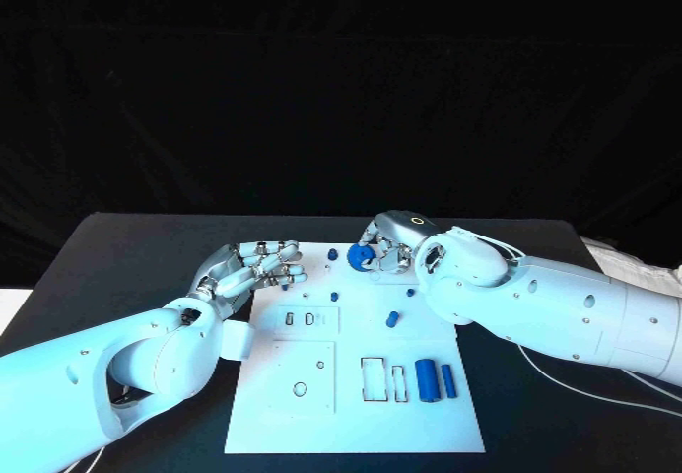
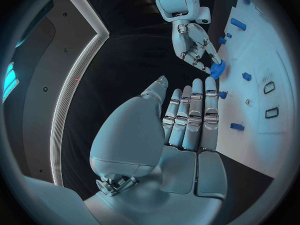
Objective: Assemble the parts on the task board
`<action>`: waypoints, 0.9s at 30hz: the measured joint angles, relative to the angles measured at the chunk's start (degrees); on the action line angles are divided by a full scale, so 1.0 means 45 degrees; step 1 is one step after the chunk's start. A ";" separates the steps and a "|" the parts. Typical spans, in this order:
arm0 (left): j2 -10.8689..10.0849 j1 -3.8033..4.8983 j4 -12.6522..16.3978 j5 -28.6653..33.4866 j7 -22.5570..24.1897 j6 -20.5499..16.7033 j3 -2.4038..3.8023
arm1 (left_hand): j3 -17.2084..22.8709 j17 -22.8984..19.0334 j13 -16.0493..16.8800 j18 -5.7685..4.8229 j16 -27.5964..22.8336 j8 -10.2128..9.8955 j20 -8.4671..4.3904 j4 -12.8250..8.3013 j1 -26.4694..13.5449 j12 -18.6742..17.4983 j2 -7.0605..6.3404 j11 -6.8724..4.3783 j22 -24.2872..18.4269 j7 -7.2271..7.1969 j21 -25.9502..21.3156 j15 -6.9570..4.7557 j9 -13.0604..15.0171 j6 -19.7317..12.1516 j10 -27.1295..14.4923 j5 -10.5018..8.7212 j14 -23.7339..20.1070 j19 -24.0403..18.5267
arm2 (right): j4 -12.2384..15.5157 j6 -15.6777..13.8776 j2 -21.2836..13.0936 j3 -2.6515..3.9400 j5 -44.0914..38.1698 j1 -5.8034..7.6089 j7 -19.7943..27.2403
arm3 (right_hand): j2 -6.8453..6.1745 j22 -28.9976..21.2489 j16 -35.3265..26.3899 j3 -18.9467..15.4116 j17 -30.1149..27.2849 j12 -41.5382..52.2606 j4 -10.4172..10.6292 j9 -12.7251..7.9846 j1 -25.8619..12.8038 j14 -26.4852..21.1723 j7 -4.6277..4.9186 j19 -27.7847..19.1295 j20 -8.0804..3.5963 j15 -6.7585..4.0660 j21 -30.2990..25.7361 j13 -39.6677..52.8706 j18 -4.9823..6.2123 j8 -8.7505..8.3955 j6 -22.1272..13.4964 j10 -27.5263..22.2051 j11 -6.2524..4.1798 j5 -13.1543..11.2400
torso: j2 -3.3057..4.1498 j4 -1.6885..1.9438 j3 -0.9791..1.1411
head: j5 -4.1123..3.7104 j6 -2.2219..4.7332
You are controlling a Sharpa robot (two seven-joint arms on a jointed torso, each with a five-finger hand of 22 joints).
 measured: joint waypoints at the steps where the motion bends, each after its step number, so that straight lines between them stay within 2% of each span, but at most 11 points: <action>1: 0.0003 0.0000 -0.0002 0.0000 0.0000 0.0000 0.0000 | 0.0012 0.0010 0.0000 0.0000 0.0000 0.0000 0.0000 -0.0012 0.0047 0.0000 0.0047 0.0000 0.0000 0.0000 0.0000 0.0000 0.0000 0.0000 0.0000 0.0000 0.0000 0.0000 | -0.0047 -0.0043 0.0134 0.0000 0.0000 0.0011 -0.0007 | 0.0016 0.0000 0.0000 0.0000 0.0000 0.0000 0.0000 -0.0005 -0.0108 0.0000 0.0000 0.0000 0.0000 0.0000 0.0000 -0.0065 0.0000 0.0000 0.0000 0.0020 -0.0020 0.0000 | 0.0001 0.0006 0.0000 | 0.0006 0.0002; 7: 0.0030 0.0000 -0.0011 0.0000 -0.0004 0.0002 0.0000 | 0.0013 0.0010 0.0000 -0.0001 0.0000 0.0000 0.0000 -0.0012 0.0047 0.0000 0.0047 0.0000 0.0001 0.0000 0.0000 0.0000 0.0000 0.0000 0.0000 0.0000 0.0000 0.0000 | -0.0366 -0.0241 0.0853 -0.0034 0.0003 0.0040 -0.0035 | -0.0047 -0.0001 0.0000 -0.0002 -0.0002 -0.0025 0.0002 -0.0006 -0.0239 0.0000 0.0000 0.0000 0.0000 0.0000 0.0000 -0.0122 0.0000 -0.0018 0.0001 0.0021 -0.0021 0.0125 | 0.0012 0.0031 -0.0015 | 0.0050 0.0017; 16: 0.0044 0.0000 -0.0019 0.0001 -0.0006 0.0005 0.0000 | 0.0012 0.0009 0.0000 0.0000 0.0000 0.0000 0.0000 -0.0012 0.0047 0.0000 0.0047 0.0000 0.0001 0.0000 -0.0046 0.0000 0.0000 0.0000 0.0000 0.0000 0.0000 0.0000 | -0.0977 -0.0138 0.1722 -0.0298 0.0041 -0.0020 -0.0035 | -0.0116 -0.0002 -0.0001 0.0064 -0.0003 -0.0027 0.0070 -0.0006 -0.0308 0.0000 0.0001 -0.0001 0.0000 0.0001 0.0000 -0.0069 0.0000 -0.0082 0.0003 0.0021 -0.0021 0.0196 | 0.0027 0.0054 -0.0029 | 0.0123 -0.0032; 22: 0.0037 0.0000 -0.0009 0.0002 -0.0007 0.0006 0.0000 | 0.0013 0.0008 0.0000 0.0000 0.0000 0.0001 0.0000 -0.0012 0.0047 0.0000 0.0047 0.0000 0.0001 0.0000 -0.0046 0.0000 0.0000 0.0000 0.0000 0.0000 0.0000 0.0000 | -0.1173 0.0027 0.1938 -0.0374 0.0078 -0.0112 -0.0015 | -0.0117 -0.0004 -0.0001 0.0084 -0.0003 -0.0027 0.0092 -0.0006 -0.0309 0.0000 0.0002 -0.0001 0.0001 0.0001 0.0000 -0.0070 0.0000 -0.0172 0.0004 0.0021 -0.0020 0.0196 | 0.0029 0.0035 -0.0022 | 0.0175 -0.0087; 27: 0.0032 0.0000 -0.0006 0.0002 -0.0007 0.0006 0.0000 | 0.0013 0.0019 0.0000 -0.0001 0.0000 0.0001 0.0000 -0.0012 0.0047 0.0000 0.0047 0.0000 0.0002 0.0000 -0.0046 0.0000 0.0000 0.0000 0.0000 0.0000 0.0000 0.0000 | -0.1250 0.0126 0.2032 -0.0386 0.0086 -0.0098 -0.0005 | -0.0268 -0.0006 -0.0001 0.0272 -0.0004 -0.0095 0.0281 -0.0006 -0.0458 0.0000 0.0003 -0.0001 0.0000 0.0001 0.0000 -0.0113 0.0000 -0.0246 0.0007 0.0021 -0.0019 0.0266 | 0.0023 0.0022 -0.0016 | 0.0197 -0.0111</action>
